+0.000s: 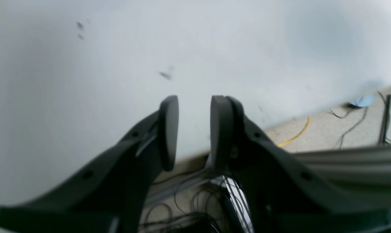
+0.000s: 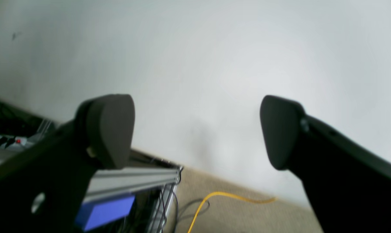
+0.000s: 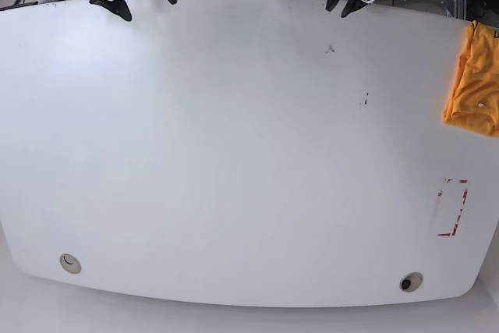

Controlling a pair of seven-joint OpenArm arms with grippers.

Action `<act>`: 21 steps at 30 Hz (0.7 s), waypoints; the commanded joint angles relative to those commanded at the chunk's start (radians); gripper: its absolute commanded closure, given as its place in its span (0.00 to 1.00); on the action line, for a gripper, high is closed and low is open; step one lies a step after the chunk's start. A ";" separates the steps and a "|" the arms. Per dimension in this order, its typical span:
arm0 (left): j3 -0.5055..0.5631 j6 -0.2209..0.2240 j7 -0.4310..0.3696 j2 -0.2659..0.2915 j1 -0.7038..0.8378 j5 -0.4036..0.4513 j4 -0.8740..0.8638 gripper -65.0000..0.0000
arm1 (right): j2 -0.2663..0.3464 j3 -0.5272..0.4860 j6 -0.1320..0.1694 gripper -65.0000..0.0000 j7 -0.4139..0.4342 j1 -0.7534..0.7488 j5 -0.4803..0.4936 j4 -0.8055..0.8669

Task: Layout the t-shirt on the table in an organized manner, then fold the t-shirt properly

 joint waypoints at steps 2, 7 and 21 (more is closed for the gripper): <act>0.003 0.000 0.000 0.000 0.049 0.000 0.000 0.76 | -0.005 -0.002 0.002 0.12 0.000 -0.034 -0.003 0.000; 0.000 0.000 -0.002 -0.002 0.201 0.002 -0.003 0.76 | -0.002 -0.015 0.002 0.12 0.000 -0.143 -0.003 -0.029; -0.051 -0.002 0.006 -0.009 0.124 0.011 -0.321 0.76 | 0.075 -0.180 -0.008 0.12 0.003 -0.135 -0.008 -0.379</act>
